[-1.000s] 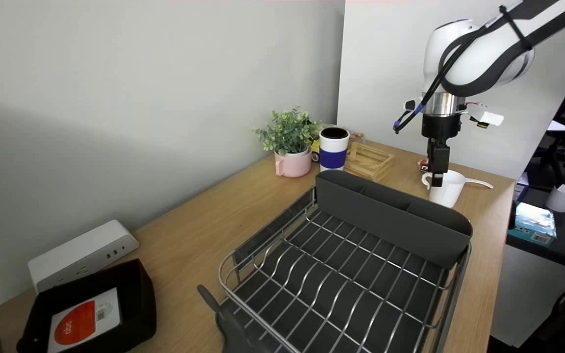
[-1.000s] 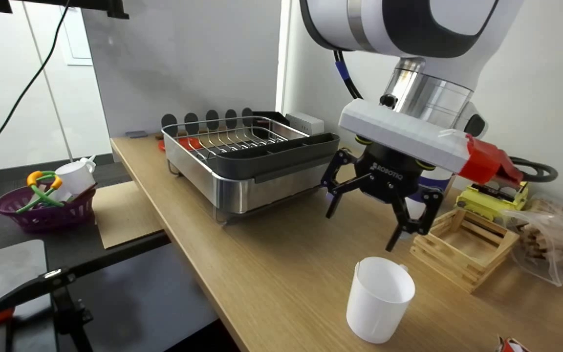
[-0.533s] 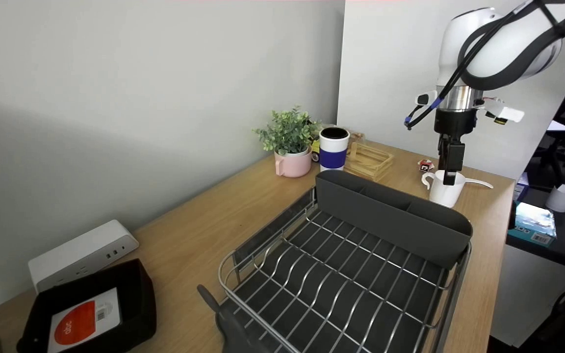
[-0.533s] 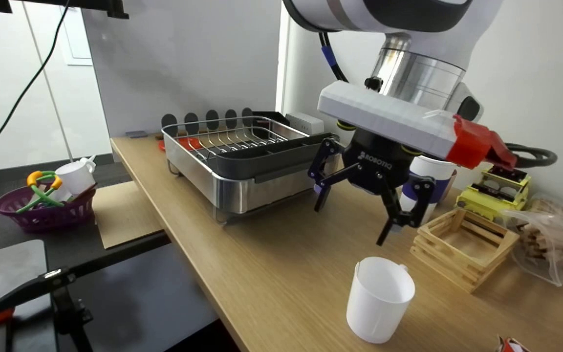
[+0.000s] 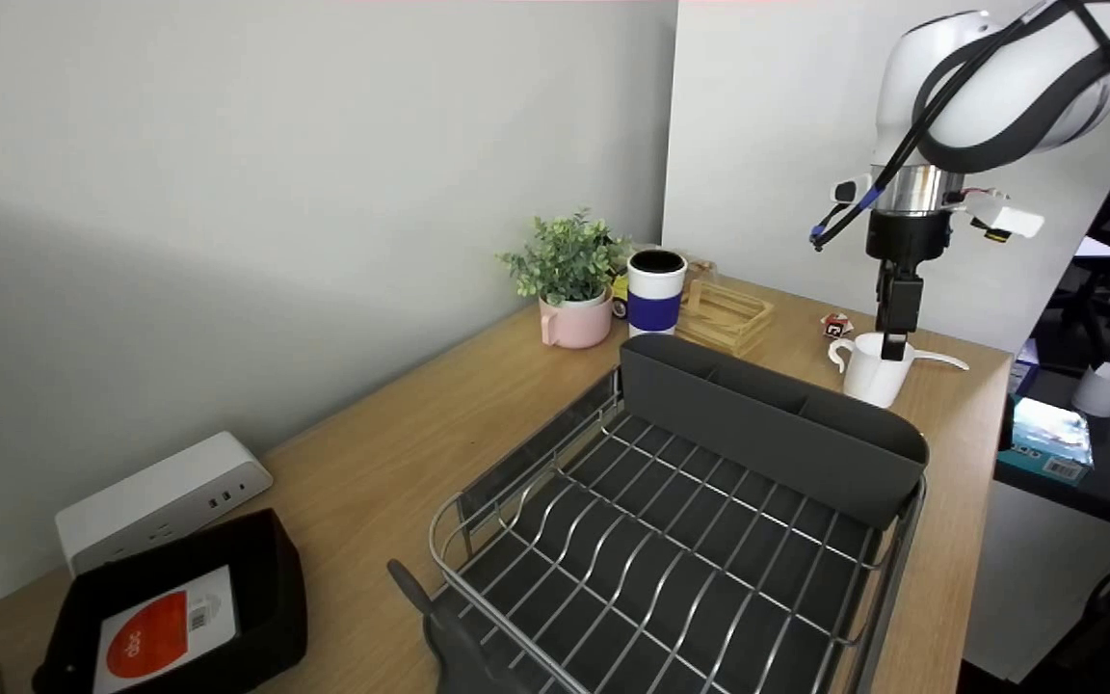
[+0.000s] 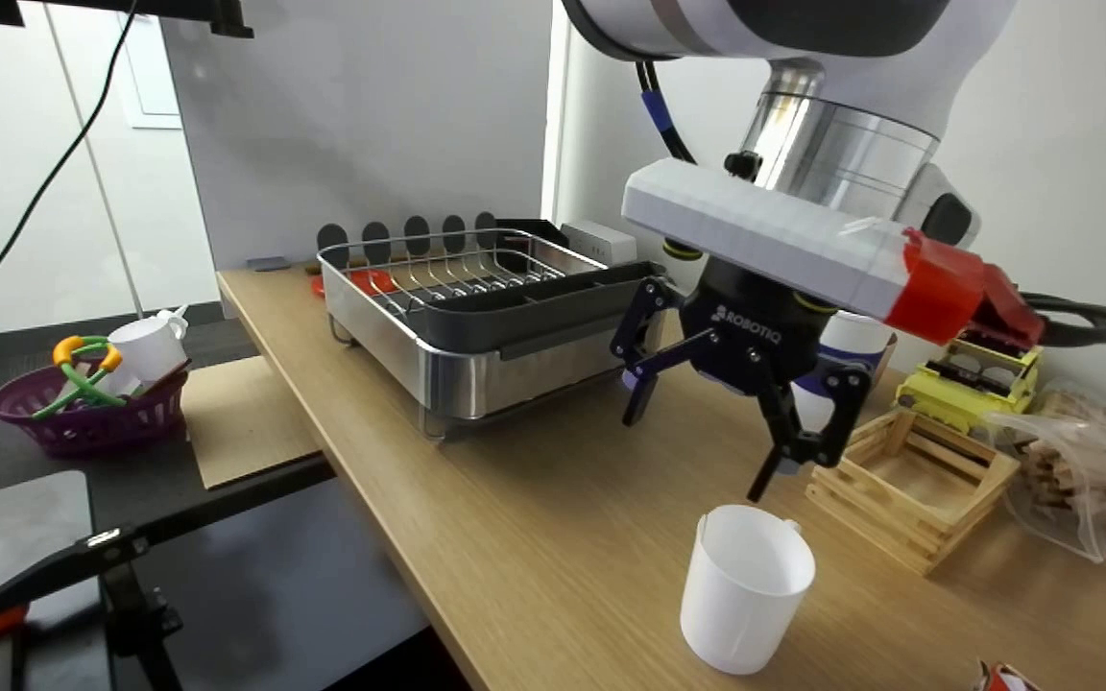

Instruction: Put the mug into the plate dryer

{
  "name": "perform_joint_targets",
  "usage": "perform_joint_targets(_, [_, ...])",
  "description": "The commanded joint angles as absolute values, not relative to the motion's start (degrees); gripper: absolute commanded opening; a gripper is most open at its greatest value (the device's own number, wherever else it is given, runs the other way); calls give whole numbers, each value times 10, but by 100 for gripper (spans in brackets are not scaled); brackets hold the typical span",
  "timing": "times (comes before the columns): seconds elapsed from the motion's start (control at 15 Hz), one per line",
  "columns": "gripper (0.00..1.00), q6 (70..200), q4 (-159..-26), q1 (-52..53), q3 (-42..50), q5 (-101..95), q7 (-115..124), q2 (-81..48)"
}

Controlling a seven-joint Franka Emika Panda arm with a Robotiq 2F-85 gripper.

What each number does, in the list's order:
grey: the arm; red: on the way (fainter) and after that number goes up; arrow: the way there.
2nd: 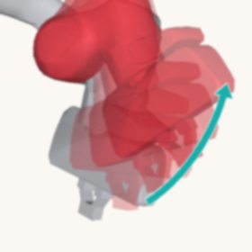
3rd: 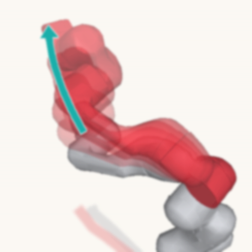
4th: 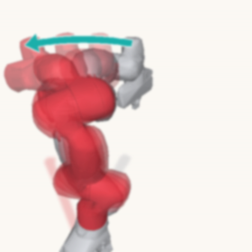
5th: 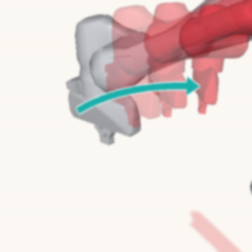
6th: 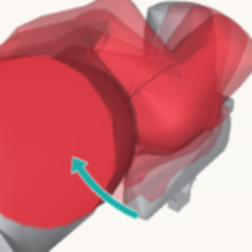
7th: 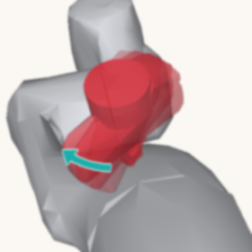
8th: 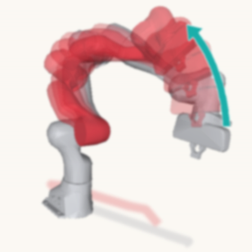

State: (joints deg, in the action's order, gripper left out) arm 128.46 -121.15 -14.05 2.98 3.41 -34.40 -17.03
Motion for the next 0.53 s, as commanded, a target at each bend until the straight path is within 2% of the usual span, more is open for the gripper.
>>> perform_joint_targets(0.0, [100,1282,-1206,-143,36,45,-342,-181])
perform_joint_targets(0.47, [100,1272,-1176,-143,35,39,-339,-226])
